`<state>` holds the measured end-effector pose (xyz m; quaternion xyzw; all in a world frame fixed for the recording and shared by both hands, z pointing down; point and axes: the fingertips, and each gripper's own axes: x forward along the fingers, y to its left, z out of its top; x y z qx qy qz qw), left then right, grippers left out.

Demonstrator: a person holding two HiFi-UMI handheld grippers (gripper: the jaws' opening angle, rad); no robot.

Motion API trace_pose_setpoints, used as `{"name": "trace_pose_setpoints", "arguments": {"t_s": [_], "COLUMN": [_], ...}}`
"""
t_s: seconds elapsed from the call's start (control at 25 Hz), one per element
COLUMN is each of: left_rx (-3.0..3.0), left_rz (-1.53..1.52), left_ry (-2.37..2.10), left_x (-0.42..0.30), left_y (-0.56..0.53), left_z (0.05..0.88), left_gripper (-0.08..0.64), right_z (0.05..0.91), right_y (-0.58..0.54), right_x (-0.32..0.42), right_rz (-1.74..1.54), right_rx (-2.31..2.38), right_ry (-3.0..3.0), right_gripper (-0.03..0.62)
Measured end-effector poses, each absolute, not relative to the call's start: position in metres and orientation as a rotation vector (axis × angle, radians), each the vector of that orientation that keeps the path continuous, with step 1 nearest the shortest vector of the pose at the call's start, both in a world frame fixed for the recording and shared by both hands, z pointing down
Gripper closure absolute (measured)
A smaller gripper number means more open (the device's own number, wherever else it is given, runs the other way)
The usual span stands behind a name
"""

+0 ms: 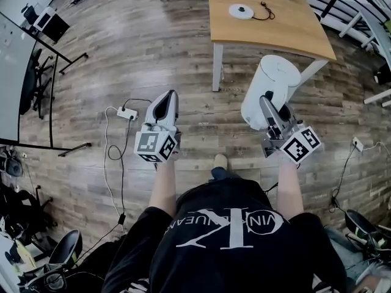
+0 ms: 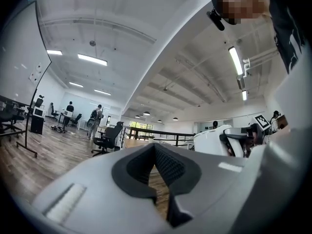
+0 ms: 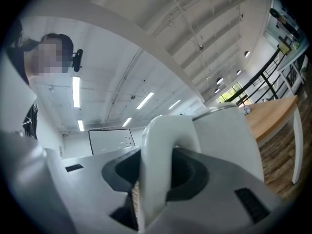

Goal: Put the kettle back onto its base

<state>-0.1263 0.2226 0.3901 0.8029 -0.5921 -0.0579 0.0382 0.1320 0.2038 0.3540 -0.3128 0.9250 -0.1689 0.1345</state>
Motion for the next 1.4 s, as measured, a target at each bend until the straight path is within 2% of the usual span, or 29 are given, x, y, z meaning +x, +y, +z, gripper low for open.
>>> {"name": "trace_pose_setpoints", "arguments": {"t_s": [0.8,1.4], "left_rx": [2.446,2.573], "left_rz": [-0.138,-0.168], "left_ry": [-1.769,-1.586], "left_x": [-0.106,-0.107], "left_y": [0.091,-0.087], "left_z": [0.419,0.398], "left_gripper": [0.549,0.549], "right_z": [0.36,0.322], "right_y": [0.085,-0.054], "right_x": [0.134,0.108], "right_rz": [-0.503,-0.415], "right_rx": [-0.841,-0.882], "right_ry": [2.704,2.669], "right_gripper": [0.451,0.451]}}
